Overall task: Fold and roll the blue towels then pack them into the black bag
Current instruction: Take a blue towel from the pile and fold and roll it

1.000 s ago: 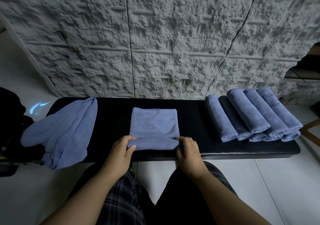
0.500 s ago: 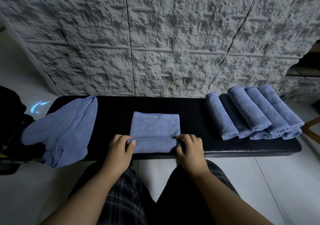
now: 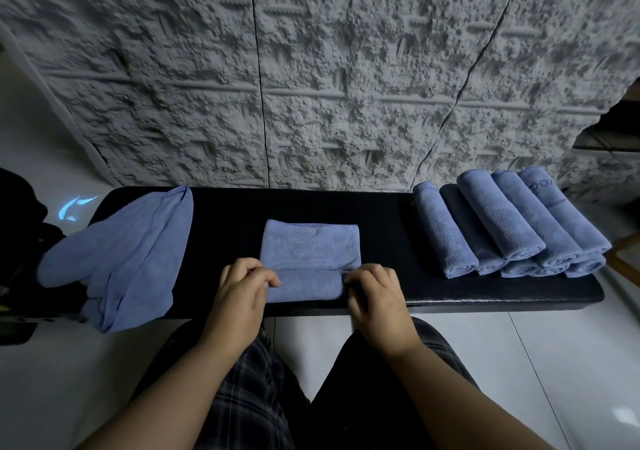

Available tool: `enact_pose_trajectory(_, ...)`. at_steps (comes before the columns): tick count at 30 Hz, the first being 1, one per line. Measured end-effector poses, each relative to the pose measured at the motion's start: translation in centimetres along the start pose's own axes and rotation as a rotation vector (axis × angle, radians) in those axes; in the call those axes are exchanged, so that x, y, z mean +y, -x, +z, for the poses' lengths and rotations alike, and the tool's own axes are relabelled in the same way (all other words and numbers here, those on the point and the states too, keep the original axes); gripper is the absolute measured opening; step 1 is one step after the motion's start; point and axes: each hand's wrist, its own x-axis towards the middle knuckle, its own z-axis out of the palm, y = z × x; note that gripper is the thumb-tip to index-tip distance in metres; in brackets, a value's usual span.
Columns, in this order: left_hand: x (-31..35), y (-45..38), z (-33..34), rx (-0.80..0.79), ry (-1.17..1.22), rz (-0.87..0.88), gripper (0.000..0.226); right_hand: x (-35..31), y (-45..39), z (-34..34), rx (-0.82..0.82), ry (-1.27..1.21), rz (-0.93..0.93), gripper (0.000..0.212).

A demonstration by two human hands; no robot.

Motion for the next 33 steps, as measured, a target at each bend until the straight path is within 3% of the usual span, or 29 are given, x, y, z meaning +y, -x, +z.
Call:
enact_pose_trajectory(5,-0.1,0.1,0.1,-0.027,0.045,-0.05,0.02,0.4,-0.1,0.5,-0.032,0.026,0.03,0.035)
enact_pose_trajectory(9,-0.6,0.2,0.4,-0.066,-0.123,0.019,0.044,0.8,-0.1,0.7,-0.053,0.02,0.021,0.046)
enact_pose_trajectory(12,-0.9,0.0,0.5,-0.104,-0.146,0.057,0.055,0.8,-0.3,0.6,-0.07,-0.005,0.047,0.041)
enact_pose_trajectory(26,0.0,-0.2,-0.1,-0.183,0.139,-0.12,0.033,-0.1,-0.3,0.1,-0.139,-0.137,0.212,0.036)
enact_pose_trajectory(33,0.4,0.1,0.1,-0.212,0.092,-0.179,0.035,-0.5,-0.2,0.3,-0.138,-0.071,0.298,0.024)
